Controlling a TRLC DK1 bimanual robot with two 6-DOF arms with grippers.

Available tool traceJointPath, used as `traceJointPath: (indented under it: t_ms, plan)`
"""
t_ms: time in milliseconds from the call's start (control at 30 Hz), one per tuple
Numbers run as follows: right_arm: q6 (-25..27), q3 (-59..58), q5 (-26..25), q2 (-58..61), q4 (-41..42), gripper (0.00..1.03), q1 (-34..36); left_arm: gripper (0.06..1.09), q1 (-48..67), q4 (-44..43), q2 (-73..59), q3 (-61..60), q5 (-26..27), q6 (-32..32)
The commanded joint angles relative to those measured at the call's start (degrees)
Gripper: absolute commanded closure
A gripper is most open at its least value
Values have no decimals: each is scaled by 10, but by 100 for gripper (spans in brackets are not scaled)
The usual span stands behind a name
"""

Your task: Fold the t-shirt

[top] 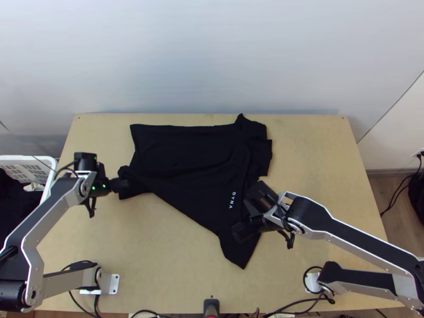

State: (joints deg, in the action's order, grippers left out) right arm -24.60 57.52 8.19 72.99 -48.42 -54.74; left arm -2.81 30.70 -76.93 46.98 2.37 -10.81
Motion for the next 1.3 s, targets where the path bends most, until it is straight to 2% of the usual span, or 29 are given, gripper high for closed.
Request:
traceJointPath:
  t_ms: [0, 267, 333, 467, 533, 667, 767, 1267]
  plan:
    - [-1, 9, 0, 2, -3, 10, -5, 48, 23, -28, 20, -48, 7, 3]
    - [-2, 13, 0, 3, -6, 10, -6, 49, 44, -49, -16, -47, 6, -9]
    - [-2, 14, 0, 4, -6, 10, -6, 60, 43, -62, -22, -50, 6, -9]
    - [-3, 14, 0, 3, -6, 10, -6, 60, 43, -78, -31, -60, 6, -7]
    - [-3, 14, 0, 4, -6, 10, -6, 71, 40, -86, -34, -66, 6, -7]
    - [-4, 14, 0, 4, -6, 10, -7, 85, 38, -107, -34, -80, 3, -8]
    - [-4, 14, 0, 4, -6, 10, -7, 105, 37, -111, -32, -81, 1, -7]
    - [6, -3, 0, 19, -21, 10, -85, 105, 41, -47, 57, -40, 2, -23]
